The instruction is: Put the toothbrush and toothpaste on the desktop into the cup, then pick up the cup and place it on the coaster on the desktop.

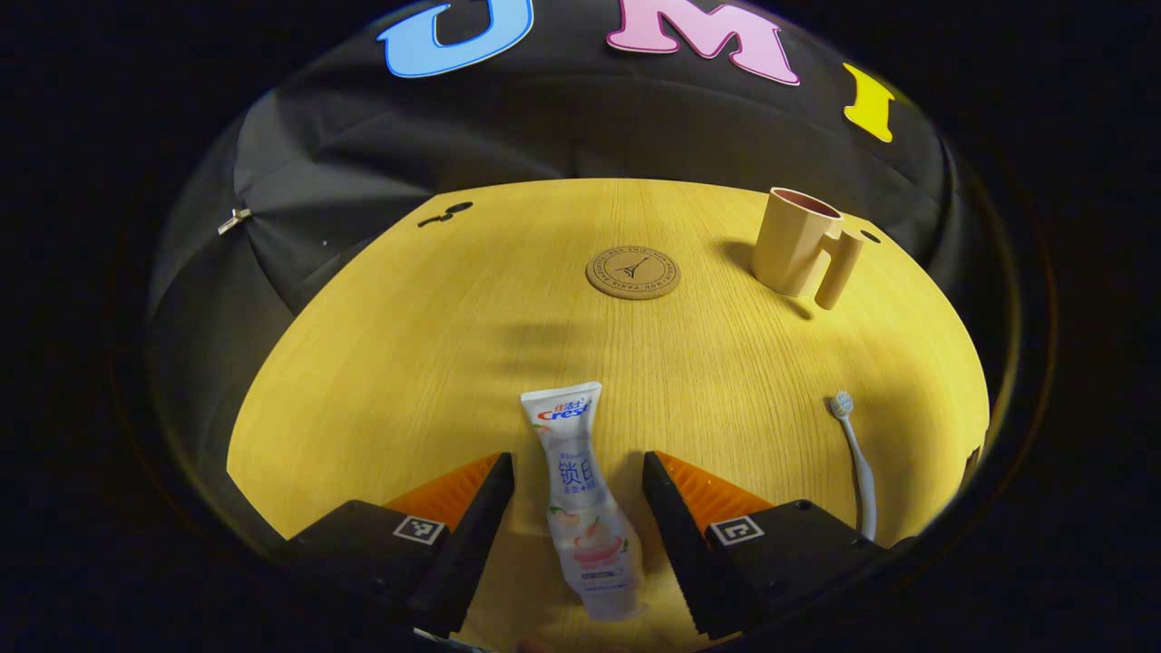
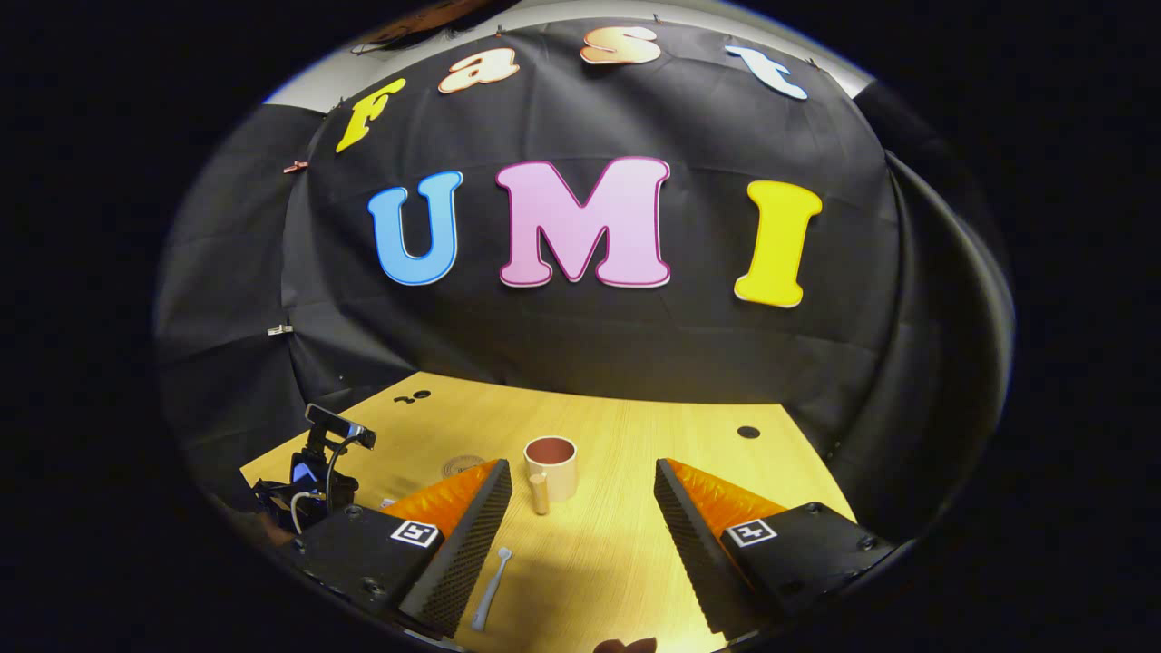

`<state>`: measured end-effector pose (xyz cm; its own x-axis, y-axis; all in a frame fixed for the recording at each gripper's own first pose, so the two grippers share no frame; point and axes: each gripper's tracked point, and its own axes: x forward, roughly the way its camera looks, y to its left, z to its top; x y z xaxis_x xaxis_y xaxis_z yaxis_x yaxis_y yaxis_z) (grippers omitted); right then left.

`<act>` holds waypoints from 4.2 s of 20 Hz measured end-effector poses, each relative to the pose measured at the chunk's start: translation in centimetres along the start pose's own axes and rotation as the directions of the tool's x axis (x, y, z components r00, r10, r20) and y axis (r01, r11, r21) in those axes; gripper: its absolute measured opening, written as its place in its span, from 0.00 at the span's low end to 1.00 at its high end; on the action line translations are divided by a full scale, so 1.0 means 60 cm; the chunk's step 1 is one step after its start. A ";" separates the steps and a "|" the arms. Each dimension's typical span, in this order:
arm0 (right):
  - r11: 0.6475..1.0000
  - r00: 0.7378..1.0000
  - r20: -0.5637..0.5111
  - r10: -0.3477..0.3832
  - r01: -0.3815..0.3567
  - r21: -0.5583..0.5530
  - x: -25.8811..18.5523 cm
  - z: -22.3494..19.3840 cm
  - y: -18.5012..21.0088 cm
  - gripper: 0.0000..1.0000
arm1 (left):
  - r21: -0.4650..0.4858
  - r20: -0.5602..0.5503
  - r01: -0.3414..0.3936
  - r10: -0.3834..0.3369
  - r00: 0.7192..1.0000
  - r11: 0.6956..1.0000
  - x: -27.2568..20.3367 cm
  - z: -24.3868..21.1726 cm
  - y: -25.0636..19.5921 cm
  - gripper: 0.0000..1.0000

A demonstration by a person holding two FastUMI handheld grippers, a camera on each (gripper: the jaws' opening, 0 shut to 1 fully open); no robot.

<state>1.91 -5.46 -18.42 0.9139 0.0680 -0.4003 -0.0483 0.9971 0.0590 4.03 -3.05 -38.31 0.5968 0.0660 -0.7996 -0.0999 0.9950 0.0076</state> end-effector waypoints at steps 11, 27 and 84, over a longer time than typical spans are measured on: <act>0.998 0.981 -0.193 0.038 -0.028 0.052 0.026 -0.085 0.049 0.97 | -0.014 -0.031 0.110 -0.111 0.993 0.994 0.007 0.005 -0.001 0.36; 1.000 0.813 -0.582 0.008 -0.023 -0.019 0.066 -0.349 0.154 0.98 | 0.002 0.170 0.277 -0.274 0.947 0.961 -0.185 0.046 0.091 0.24; 0.932 0.950 -0.038 0.311 -0.296 0.211 0.040 -0.072 0.043 0.05 | 0.066 0.781 0.601 -0.416 0.466 0.797 -0.155 0.559 -0.278 0.23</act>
<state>2.24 -2.58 -23.18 0.8376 0.3755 -0.3968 -0.2307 0.9015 0.3663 26.84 -17.74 -10.87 0.9414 -0.3241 0.0931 0.3313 0.8375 -0.4346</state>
